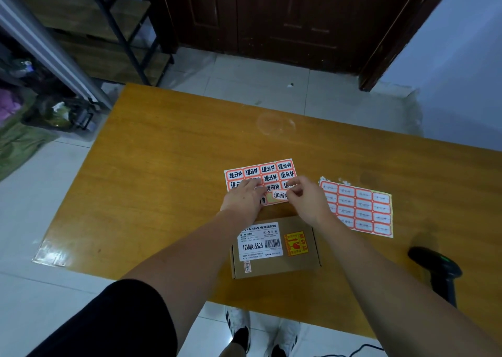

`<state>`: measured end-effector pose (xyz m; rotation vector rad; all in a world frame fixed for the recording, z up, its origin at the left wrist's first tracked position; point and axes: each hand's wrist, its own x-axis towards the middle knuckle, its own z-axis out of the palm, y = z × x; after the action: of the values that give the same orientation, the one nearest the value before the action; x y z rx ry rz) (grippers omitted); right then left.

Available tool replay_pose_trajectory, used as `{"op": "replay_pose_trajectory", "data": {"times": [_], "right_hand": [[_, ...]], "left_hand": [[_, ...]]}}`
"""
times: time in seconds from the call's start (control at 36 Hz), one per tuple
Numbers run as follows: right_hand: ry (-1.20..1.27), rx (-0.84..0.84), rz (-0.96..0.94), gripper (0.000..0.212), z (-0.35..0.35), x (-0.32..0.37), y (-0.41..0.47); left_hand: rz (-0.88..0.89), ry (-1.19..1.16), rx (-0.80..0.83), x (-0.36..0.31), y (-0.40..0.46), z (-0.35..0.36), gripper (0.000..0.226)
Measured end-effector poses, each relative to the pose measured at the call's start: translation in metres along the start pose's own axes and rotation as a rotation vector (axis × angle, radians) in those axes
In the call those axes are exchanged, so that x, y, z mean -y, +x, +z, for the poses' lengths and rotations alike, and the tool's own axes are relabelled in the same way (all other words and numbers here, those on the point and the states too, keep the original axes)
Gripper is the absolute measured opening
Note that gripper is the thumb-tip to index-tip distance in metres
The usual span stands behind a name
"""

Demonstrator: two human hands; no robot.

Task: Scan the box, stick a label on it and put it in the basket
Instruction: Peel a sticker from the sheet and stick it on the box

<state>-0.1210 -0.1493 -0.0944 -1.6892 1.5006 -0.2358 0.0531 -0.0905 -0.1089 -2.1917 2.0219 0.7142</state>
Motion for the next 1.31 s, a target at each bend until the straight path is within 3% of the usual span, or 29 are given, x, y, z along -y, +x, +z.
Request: {"op": "replay_pose_trajectory", "data": {"times": [0.19,0.28,0.33,0.5,0.64,0.72,0.97,1.08,1.31], "right_hand": [[0.106,0.035,-0.015,0.004,-0.022,-0.016,-0.030],[0.096,0.095,-0.016,0.009,-0.030,-0.022,-0.041],[0.089,0.108,0.000,0.007,-0.032,-0.024,-0.047],[0.081,0.138,0.011,0.011,-0.032,-0.021,-0.061],[0.113,0.157,0.011,0.013,-0.034,-0.015,-0.066],[0.127,0.147,0.008,0.012,-0.033,-0.012,-0.067],[0.080,0.109,0.013,0.013,-0.018,-0.023,-0.065],[0.038,0.075,0.009,0.019,-0.011,-0.030,-0.064],[0.003,0.046,0.002,0.011,-0.005,-0.037,-0.062]], "left_hand": [[-0.017,-0.140,0.030,-0.002,0.000,-0.010,0.052],[0.049,-0.104,-0.147,-0.003,-0.009,-0.014,0.044],[0.042,-0.214,-0.216,-0.009,-0.016,-0.013,0.038],[0.067,-0.467,-0.051,-0.032,-0.037,-0.006,0.047],[0.015,-0.521,-0.044,-0.039,-0.049,-0.003,0.015],[-0.065,-0.591,-0.027,-0.043,-0.054,-0.003,0.011],[-0.191,-0.532,0.059,-0.054,-0.056,0.003,0.024],[-0.236,-0.440,0.064,-0.060,-0.052,0.004,0.030],[-0.283,-0.258,0.011,-0.067,-0.049,0.009,0.027]]}}
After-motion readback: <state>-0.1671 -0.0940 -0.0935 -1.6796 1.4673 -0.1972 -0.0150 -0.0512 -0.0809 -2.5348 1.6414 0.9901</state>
